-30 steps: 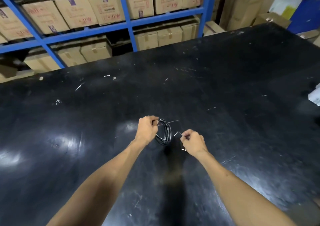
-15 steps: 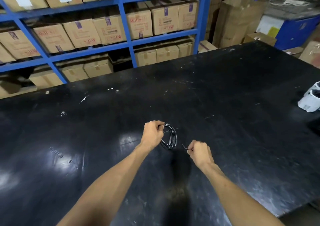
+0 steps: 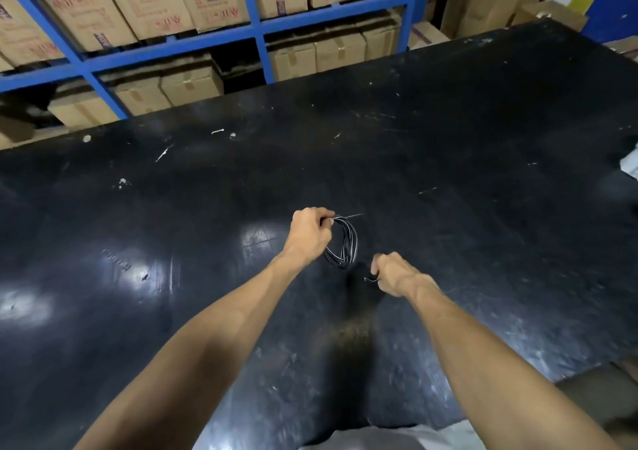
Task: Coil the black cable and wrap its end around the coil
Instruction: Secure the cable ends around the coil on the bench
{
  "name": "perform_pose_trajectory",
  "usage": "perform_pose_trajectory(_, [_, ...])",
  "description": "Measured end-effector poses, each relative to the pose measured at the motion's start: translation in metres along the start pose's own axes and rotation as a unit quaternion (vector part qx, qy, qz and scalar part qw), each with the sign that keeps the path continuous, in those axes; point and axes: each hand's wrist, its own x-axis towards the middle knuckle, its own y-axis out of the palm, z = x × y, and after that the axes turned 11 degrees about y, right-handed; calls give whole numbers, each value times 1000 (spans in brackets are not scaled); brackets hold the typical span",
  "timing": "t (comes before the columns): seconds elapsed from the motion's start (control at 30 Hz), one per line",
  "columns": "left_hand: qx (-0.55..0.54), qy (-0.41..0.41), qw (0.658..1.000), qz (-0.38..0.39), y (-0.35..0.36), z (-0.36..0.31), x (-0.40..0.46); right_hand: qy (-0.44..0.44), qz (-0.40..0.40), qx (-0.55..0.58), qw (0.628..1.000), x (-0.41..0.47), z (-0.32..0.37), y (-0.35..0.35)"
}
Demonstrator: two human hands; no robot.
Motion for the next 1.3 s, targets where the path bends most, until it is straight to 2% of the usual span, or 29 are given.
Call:
perform_pose_trajectory(0.2, [17,6,1000,24,10,-4,-4,22,103,-18,994,-2,3,-18])
perform_pose_trajectory(0.47, [26,-2,999,32,6,-13,-2,52,184,-59,980,-12,3,-23])
perform_pose_trajectory(0.53, [27,-6,999,31,7,-14,-3,54,212,-33,975,-15,-4,-24])
perform_pose_trajectory(0.6, [27,-8,999,29,7,-15,-6,47,235,58,969,-17,-11,-26])
perform_pose_trajectory(0.7, [22,-11,1000,16,2,-18,-7,-6,228,212,950,-22,-17,-40])
perform_pose_trajectory(0.8, [13,-21,1000,-1,-7,-21,-4,-38,220,340,914,-29,-16,-58])
perform_pose_trajectory(0.97, [-45,-40,997,-48,-21,-27,3,-56,154,390,906,-33,-13,-79])
perform_pose_trajectory(1.13, [-83,-34,992,-89,-28,-39,9,-95,103,491,860,-44,14,-98])
perform_pose_trajectory(1.3, [-18,19,992,-123,-38,-69,11,-56,15,452,890,-54,55,-119])
